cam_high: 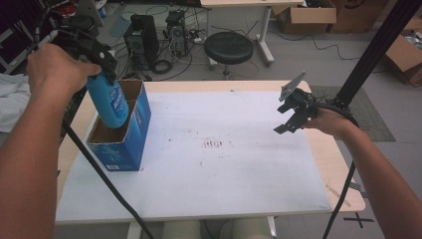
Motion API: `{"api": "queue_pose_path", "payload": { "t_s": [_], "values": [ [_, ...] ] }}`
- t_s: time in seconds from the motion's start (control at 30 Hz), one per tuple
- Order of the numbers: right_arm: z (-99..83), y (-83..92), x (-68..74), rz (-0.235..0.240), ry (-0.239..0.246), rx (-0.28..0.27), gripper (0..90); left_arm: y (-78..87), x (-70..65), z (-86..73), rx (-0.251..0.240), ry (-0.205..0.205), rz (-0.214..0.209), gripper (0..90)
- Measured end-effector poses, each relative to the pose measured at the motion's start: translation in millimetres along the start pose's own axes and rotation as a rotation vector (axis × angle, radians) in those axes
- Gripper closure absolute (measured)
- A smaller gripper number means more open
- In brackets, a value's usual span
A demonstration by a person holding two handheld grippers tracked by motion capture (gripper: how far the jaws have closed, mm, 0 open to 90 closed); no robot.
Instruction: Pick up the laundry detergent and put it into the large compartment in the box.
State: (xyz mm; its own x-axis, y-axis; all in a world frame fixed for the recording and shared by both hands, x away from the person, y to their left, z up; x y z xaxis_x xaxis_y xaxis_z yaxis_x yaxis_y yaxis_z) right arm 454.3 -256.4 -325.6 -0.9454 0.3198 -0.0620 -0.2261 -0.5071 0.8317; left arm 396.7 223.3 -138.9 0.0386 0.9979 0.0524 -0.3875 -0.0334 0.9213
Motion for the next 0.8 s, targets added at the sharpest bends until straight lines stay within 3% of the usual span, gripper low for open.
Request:
{"api": "queue_pose_path", "payload": {
  "t_s": [0.2, 0.4, 0.8],
  "values": [
    [-0.5, -0.3, 0.6, 0.000, -0.005, 0.006, 16.2, -14.7, 12.3, -3.4, -0.019, 0.023, 0.028, 38.2],
    [-1.6, -0.9, -0.4, 0.000, -0.005, 0.011, 16.2, -36.4, 20.6, -11.0, -0.014, 0.021, 0.040, 38.2],
    [-2.6, -3.9, -0.5, 0.000, -0.013, 0.033, 16.2, -82.9, 19.3, -19.6, 0.015, -0.012, 0.021, 38.2]
  ]
}}
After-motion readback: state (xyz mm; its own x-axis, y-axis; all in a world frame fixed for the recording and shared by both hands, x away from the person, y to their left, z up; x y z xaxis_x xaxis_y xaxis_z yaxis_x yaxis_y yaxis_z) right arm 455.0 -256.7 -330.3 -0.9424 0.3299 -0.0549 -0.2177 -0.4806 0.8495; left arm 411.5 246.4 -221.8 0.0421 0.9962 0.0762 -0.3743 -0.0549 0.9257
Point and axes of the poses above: each handheld gripper's, and its own axes: y roughly backward along the jaws, z roughly out of its top, x roughly to its left, the point moved 4 cm from there along -y, roughly forward along the jaws, and after that the axes turned 7 degrees about -x, right-handed, at the moved point
